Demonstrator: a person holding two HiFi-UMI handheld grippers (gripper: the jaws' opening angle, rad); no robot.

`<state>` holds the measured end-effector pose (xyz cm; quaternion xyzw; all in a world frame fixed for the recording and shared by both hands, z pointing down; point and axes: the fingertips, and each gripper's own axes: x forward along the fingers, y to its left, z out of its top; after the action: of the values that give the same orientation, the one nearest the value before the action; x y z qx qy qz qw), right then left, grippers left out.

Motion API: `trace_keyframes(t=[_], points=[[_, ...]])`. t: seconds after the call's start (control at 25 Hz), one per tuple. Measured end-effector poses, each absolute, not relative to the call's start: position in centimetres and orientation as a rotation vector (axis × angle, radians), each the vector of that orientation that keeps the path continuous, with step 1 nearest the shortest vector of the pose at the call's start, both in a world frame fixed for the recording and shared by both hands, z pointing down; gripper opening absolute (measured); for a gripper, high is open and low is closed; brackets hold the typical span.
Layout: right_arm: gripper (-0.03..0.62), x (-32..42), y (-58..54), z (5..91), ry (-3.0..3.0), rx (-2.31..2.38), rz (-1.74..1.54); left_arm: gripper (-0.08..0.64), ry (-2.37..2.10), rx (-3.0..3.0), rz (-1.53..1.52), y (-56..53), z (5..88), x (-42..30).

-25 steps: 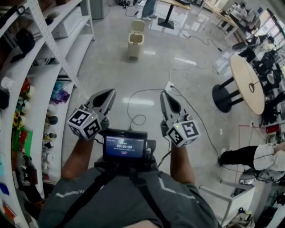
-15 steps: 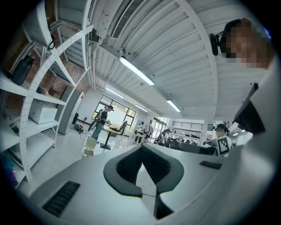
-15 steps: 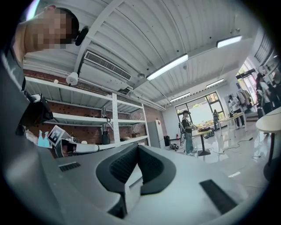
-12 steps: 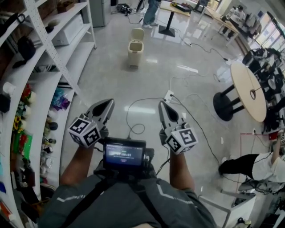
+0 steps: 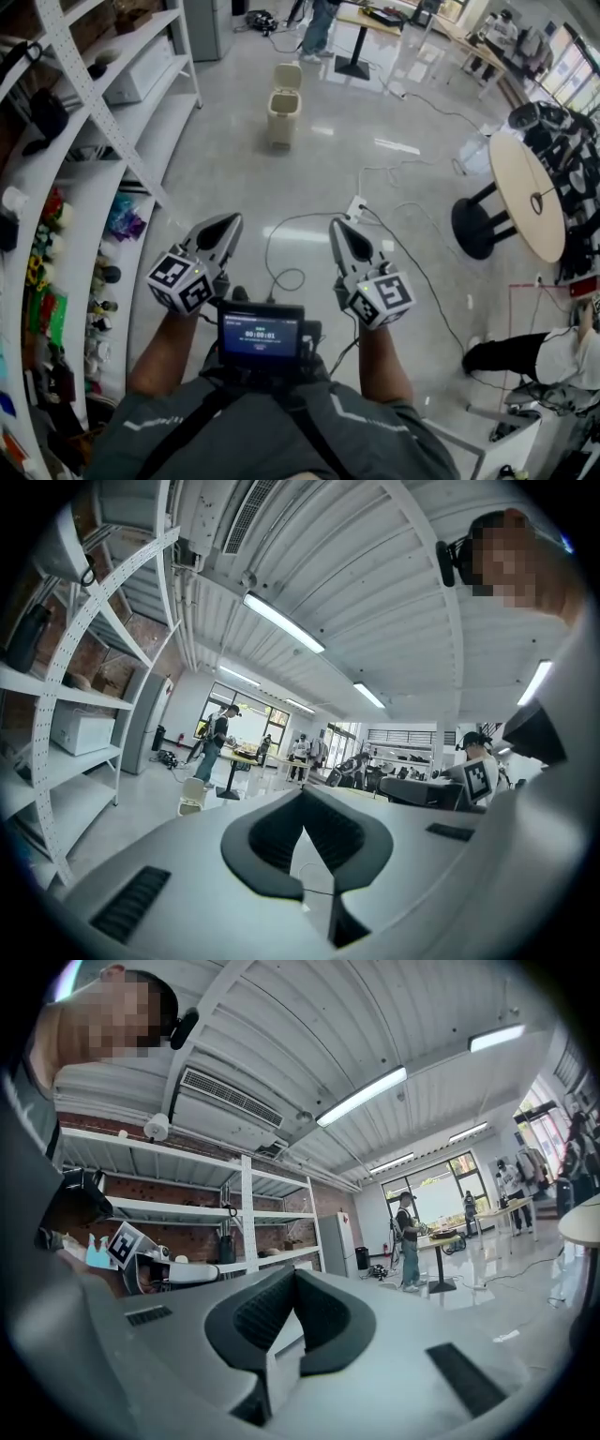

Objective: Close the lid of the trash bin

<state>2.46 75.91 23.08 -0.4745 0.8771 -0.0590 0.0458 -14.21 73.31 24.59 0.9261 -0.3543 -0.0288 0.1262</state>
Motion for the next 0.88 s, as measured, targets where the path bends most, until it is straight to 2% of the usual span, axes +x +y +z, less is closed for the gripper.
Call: trace_keyframes(t=[0.88], points=[[0.010,-4.1,56.9,22.1,2.650,-1.598,-0.191,-0.006,-0.947,2.723,-0.150,53.8,23.0,-21.4]])
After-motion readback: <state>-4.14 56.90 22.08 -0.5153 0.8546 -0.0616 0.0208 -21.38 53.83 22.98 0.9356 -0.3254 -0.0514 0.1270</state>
